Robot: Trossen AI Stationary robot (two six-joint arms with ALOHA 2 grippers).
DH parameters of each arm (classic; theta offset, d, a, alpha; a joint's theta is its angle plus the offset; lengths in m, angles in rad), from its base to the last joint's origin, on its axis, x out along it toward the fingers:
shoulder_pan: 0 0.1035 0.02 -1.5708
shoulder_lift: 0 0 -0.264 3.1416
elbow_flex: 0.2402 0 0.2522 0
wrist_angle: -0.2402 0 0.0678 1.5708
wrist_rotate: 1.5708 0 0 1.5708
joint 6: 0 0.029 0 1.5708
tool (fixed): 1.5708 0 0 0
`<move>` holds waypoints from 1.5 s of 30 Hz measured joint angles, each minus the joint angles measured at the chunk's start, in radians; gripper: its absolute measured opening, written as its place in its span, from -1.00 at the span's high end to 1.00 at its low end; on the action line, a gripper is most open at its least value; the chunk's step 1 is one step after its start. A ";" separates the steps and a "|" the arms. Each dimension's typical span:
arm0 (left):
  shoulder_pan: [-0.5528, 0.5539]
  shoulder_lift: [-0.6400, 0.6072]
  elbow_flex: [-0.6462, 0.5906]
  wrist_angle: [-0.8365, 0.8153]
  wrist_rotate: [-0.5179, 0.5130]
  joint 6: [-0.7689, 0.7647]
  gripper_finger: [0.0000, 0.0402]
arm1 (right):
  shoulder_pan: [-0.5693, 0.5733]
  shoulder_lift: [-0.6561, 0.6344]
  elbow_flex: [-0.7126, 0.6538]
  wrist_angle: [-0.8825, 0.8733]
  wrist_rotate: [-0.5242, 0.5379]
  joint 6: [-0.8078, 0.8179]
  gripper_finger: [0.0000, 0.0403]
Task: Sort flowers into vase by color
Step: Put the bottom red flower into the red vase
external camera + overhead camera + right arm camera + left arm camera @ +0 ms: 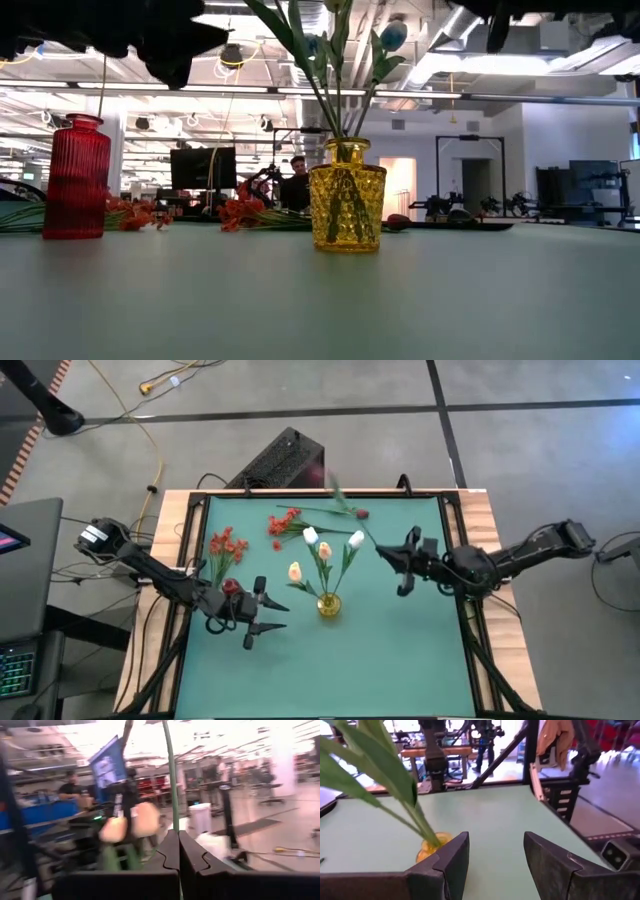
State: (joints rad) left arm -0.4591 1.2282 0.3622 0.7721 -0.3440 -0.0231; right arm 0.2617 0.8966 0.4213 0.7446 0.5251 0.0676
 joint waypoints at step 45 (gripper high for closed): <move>-0.119 0.206 0.048 0.586 0.120 0.276 0.11 | 0.265 0.926 0.542 0.306 -0.007 -0.090 0.92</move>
State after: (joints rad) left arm -0.5786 1.4337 0.4106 1.3581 -0.2236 0.2533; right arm 0.5270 1.8221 0.9630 1.0509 0.5178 -0.0229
